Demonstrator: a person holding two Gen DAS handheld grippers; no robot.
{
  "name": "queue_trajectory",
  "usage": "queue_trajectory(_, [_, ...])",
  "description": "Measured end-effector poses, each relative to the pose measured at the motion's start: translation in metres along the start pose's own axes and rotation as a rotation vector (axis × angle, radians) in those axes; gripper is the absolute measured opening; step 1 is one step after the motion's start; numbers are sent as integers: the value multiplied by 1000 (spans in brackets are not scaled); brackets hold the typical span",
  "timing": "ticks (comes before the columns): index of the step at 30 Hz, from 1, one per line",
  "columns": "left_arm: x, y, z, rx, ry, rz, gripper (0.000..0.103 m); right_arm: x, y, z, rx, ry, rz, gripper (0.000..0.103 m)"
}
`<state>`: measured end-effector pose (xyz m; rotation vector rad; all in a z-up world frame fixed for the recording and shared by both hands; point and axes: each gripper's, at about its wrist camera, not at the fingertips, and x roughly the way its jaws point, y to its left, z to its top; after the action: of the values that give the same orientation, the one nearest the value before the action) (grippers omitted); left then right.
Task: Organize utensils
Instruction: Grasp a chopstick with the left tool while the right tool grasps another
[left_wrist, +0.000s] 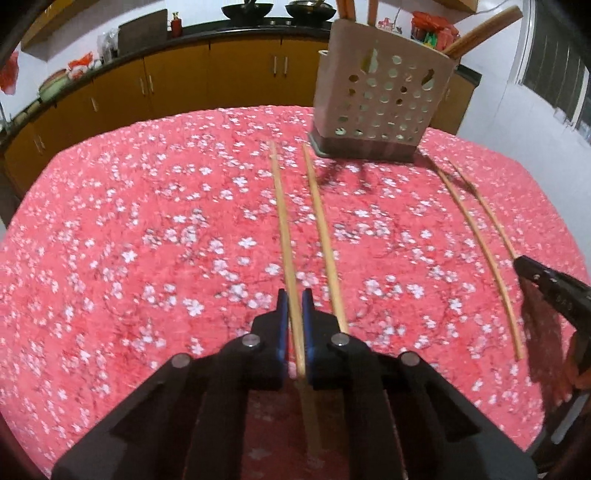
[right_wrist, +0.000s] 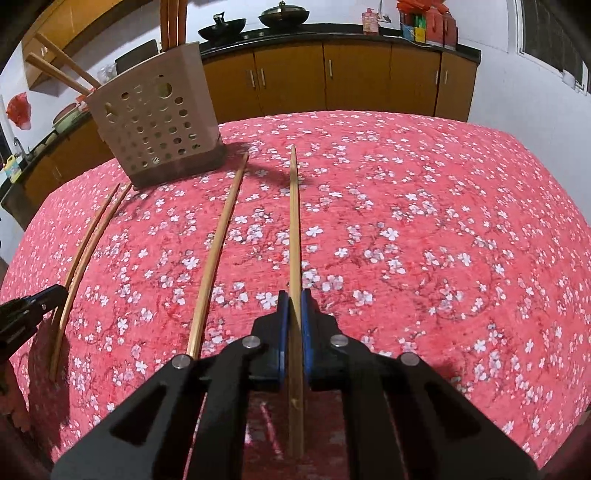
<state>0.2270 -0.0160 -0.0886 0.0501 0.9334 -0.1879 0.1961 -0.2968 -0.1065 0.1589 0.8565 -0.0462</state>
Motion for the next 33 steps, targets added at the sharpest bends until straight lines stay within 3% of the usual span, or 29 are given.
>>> queue_trajectory(7, [7,39,15,-105,-13,80,8,3,1,3,-21,-1,0,8])
queue_trajectory(15, [4,46,9,-92,-47,33,13,9,-3,7,-15,-23,-14,8])
queue_trajectory(33, [1,47,5,-85,-49,27,15,8,-2,6,-22,-16,-18,8])
